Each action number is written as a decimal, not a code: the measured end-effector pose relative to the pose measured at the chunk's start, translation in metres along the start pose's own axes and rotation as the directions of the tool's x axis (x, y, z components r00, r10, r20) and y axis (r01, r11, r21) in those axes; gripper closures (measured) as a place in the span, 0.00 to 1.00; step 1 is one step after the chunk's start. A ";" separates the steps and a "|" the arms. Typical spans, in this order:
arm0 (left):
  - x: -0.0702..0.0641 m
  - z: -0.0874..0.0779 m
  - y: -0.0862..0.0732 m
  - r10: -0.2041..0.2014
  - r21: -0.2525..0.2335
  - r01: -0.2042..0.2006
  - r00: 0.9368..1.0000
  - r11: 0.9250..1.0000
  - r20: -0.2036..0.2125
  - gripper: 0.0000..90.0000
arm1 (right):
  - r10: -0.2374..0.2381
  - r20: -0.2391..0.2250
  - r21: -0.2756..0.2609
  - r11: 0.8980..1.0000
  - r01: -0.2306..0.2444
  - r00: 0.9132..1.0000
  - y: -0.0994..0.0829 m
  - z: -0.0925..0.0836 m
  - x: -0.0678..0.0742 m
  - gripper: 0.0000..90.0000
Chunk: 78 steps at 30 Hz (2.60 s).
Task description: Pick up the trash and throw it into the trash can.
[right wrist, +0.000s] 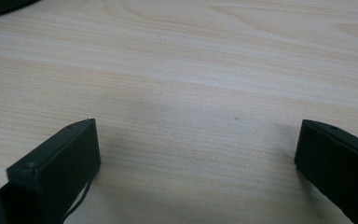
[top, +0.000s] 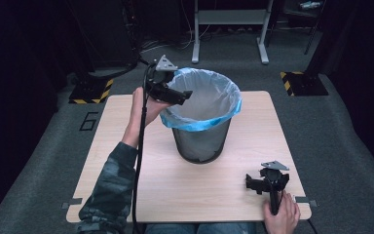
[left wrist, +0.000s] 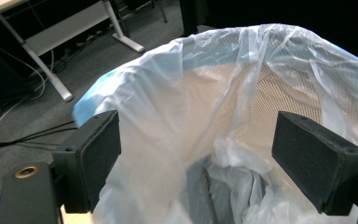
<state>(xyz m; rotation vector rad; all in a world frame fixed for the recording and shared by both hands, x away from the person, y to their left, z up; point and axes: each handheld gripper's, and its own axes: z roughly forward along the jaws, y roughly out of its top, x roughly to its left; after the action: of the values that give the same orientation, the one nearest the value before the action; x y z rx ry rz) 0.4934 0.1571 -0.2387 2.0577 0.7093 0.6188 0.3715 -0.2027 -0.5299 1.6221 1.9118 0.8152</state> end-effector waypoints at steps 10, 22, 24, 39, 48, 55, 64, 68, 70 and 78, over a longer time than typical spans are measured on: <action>0.006 -0.044 -0.040 -0.010 -0.013 0.010 0.998 1.000 -0.057 0.11 | 0.000 0.000 0.000 1.000 0.000 1.000 0.000 0.000 0.000 0.00; 0.007 -0.061 -0.097 -0.031 0.016 0.033 0.993 0.999 -0.118 0.11 | 0.000 0.000 0.000 1.000 0.000 1.000 0.000 0.000 0.000 0.00; 0.008 -0.059 -0.107 -0.040 0.035 0.044 0.991 0.998 -0.129 0.11 | 0.000 0.000 0.000 1.000 0.000 1.000 0.000 0.000 0.000 0.00; 0.010 -0.031 -0.194 -0.091 0.160 0.117 0.983 0.980 -0.160 0.10 | 0.000 0.000 0.000 1.000 0.000 1.000 0.000 0.000 0.000 0.00; 0.010 -0.017 -0.253 -0.173 0.236 0.206 0.973 0.950 -0.152 0.09 | 0.000 0.000 0.000 1.000 0.000 1.000 0.000 0.000 0.000 0.00; 0.006 -0.010 -0.300 -0.256 0.263 0.287 0.955 0.921 -0.147 0.07 | 0.000 0.000 0.000 1.000 0.000 1.000 0.000 0.000 0.000 0.00; 0.000 -0.015 -0.333 -0.288 0.258 0.329 0.939 0.908 -0.186 0.06 | 0.000 0.000 0.000 1.000 0.000 1.000 0.000 0.000 0.000 0.00; -0.003 -0.012 -0.342 -0.288 0.261 0.333 0.937 0.906 -0.198 0.05 | 0.000 0.000 0.000 1.000 0.000 1.000 0.000 0.000 0.000 0.00; -0.004 -0.011 -0.344 -0.287 0.270 0.335 0.937 0.903 -0.200 0.04 | 0.000 0.000 0.000 1.000 0.000 1.000 0.000 0.000 0.000 0.00; -0.006 -0.013 -0.355 -0.317 0.211 0.358 0.926 0.909 -0.205 0.00 | 0.000 0.000 0.000 1.000 0.000 1.000 0.000 0.000 0.000 0.00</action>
<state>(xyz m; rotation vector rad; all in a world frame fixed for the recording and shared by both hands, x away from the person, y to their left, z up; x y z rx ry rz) 0.3899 0.3297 -0.5312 2.0475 1.2671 0.5250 0.3714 -0.2027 -0.5299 1.6221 1.9116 0.8155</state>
